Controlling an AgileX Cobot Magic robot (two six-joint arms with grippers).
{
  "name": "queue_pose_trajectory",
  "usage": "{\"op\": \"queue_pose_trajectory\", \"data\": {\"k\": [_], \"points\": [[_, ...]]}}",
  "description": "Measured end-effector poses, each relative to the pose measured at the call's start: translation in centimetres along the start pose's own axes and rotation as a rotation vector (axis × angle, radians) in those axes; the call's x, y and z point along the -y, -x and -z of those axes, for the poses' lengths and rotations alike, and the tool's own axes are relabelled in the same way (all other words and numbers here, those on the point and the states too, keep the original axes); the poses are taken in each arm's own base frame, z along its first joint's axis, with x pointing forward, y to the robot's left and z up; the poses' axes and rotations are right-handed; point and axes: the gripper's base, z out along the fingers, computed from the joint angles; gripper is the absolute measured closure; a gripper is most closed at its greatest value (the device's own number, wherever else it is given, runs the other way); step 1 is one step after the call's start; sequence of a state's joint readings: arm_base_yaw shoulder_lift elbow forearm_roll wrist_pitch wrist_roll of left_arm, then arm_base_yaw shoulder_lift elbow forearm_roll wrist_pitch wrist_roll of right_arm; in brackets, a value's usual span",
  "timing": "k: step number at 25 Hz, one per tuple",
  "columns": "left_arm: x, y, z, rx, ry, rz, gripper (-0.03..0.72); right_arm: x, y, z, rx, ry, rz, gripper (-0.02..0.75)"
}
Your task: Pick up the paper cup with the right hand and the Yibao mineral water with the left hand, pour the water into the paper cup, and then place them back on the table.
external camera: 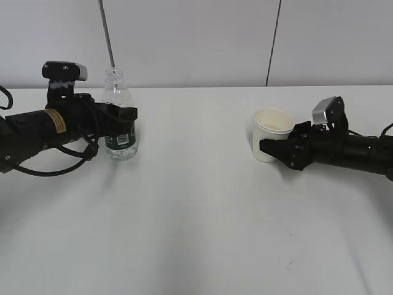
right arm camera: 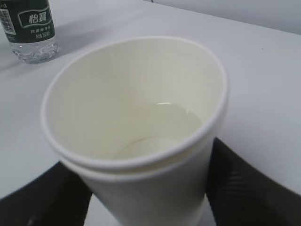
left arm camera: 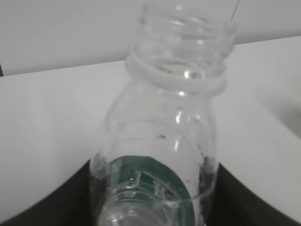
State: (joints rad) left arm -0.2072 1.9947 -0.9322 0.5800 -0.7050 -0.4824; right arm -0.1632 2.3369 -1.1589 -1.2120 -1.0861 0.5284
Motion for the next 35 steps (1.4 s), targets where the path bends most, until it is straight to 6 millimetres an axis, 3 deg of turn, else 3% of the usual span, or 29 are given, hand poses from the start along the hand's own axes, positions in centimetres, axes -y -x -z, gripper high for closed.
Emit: {"op": "queue_pose_trajectory", "data": {"k": [11,23,29,35], "points": [[0.00,-0.02,-0.01,-0.001,0.000,-0.017,0.289,0.02,-0.03,0.00,-0.003,-0.002,0.000,0.205],[0.00,0.00,-0.01,0.002,0.000,-0.020,0.120,0.02,-0.04,0.00,-0.005,-0.003,0.002,0.205],[-0.01,0.01,-0.01,0.003,0.001,-0.019,0.106,0.02,-0.04,0.00,-0.005,-0.003,0.002,0.205],[-0.03,0.02,-0.01,0.004,0.003,-0.016,0.106,0.02,-0.10,0.00,-0.010,-0.002,-0.015,0.117]]}}
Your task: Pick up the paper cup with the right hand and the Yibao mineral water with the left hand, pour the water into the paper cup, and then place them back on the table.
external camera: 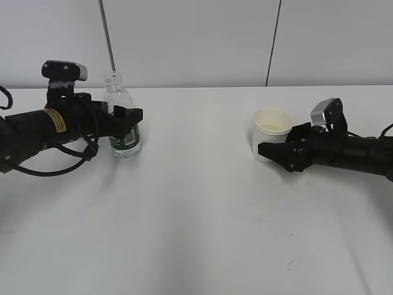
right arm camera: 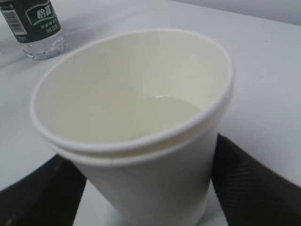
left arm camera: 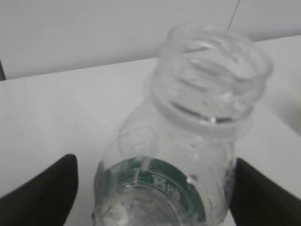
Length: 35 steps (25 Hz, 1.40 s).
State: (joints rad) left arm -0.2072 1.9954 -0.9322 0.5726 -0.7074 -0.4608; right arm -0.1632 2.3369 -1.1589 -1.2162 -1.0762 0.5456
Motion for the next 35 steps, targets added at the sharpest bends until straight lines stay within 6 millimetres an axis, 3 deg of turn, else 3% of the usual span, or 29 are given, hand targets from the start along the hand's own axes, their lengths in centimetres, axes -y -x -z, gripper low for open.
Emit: {"op": "queue_pose_trajectory", "data": {"k": [9,25,35], "points": [[0.0,0.0,0.0,0.002,0.002,0.003,0.104,0.0,-0.4,0.0,-0.022,-0.002,-0.015,0.096],[-0.1,0.1,0.0,0.011,0.013,0.020,0.104,1.1,1.1,1.7,-0.055,-0.042,-0.014,0.102],[-0.1,0.1,0.0,0.012,0.014,0.021,0.104,0.9,0.9,1.8,-0.089,-0.013,-0.022,0.112]]}}
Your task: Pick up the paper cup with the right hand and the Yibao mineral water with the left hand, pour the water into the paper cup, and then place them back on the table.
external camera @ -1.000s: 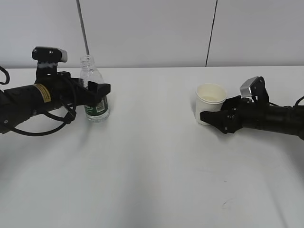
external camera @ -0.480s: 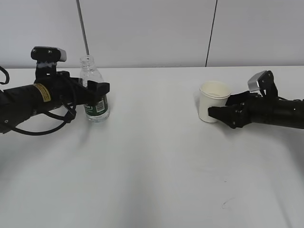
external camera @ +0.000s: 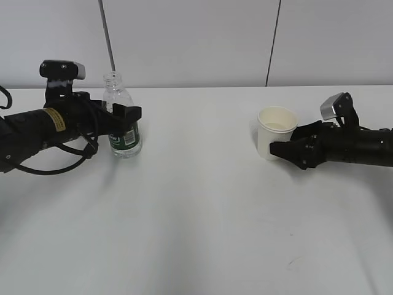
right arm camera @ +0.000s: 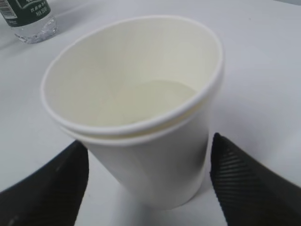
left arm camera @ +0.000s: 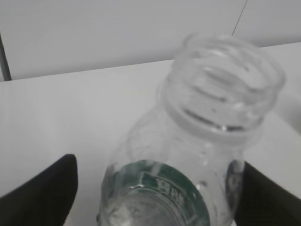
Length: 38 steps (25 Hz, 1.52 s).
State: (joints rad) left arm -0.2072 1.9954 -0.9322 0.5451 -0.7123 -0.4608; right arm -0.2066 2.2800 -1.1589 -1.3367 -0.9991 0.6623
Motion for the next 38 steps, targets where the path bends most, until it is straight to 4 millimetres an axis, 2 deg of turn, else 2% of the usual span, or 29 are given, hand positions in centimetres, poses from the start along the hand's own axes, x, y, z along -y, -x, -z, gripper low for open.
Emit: {"op": "queue_pose_trajectory", "data": {"k": [9,14,26,38], "points": [[0.0,0.0,0.0,0.000,0.000,0.000,0.104,0.9,-0.5,1.2,-0.025,-0.021,-0.033,0.115],[0.0,0.0,0.0,0.004,-0.002,0.001,0.104,1.1,0.1,1.9,-0.050,-0.040,-0.023,0.122],[0.0,0.0,0.0,0.005,-0.001,0.002,0.104,1.2,0.2,2.8,-0.201,-0.054,0.000,0.163],[0.0,0.1,0.0,0.006,-0.001,0.002,0.104,1.8,1.9,4.1,-0.262,-0.170,-0.036,0.166]]}}
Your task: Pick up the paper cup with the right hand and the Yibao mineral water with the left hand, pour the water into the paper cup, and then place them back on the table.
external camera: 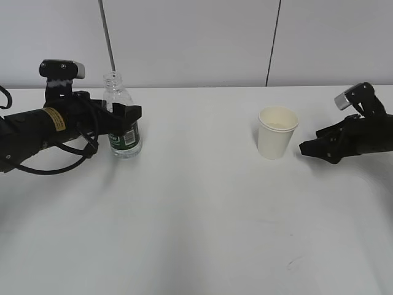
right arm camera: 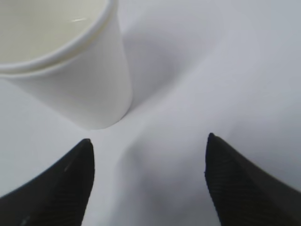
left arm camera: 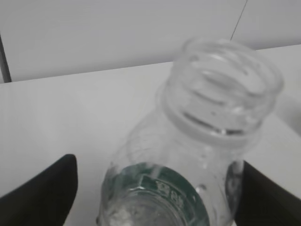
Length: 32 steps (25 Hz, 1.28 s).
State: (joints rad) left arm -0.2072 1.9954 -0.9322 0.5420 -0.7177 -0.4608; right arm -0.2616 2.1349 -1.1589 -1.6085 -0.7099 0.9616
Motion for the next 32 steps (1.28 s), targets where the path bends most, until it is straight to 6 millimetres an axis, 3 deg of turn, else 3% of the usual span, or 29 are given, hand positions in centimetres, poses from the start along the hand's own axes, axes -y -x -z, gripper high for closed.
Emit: {"op": "queue_pose_trajectory", "data": {"k": [12,26,32], "points": [[0.1,0.3,0.0,0.032,-0.012,0.004,0.104,0.6,4.2,4.6,-0.031,-0.206,-0.004,0.166],[0.2,0.6,0.0,0.059,-0.017,0.027,0.078,0.0,7.3,8.1,0.025,-0.309,-0.056,0.166],[0.6,2.0,0.7,0.087,-0.035,0.003,0.068,-0.4,8.6,9.8,0.039,-0.355,-0.053,0.166]]}}
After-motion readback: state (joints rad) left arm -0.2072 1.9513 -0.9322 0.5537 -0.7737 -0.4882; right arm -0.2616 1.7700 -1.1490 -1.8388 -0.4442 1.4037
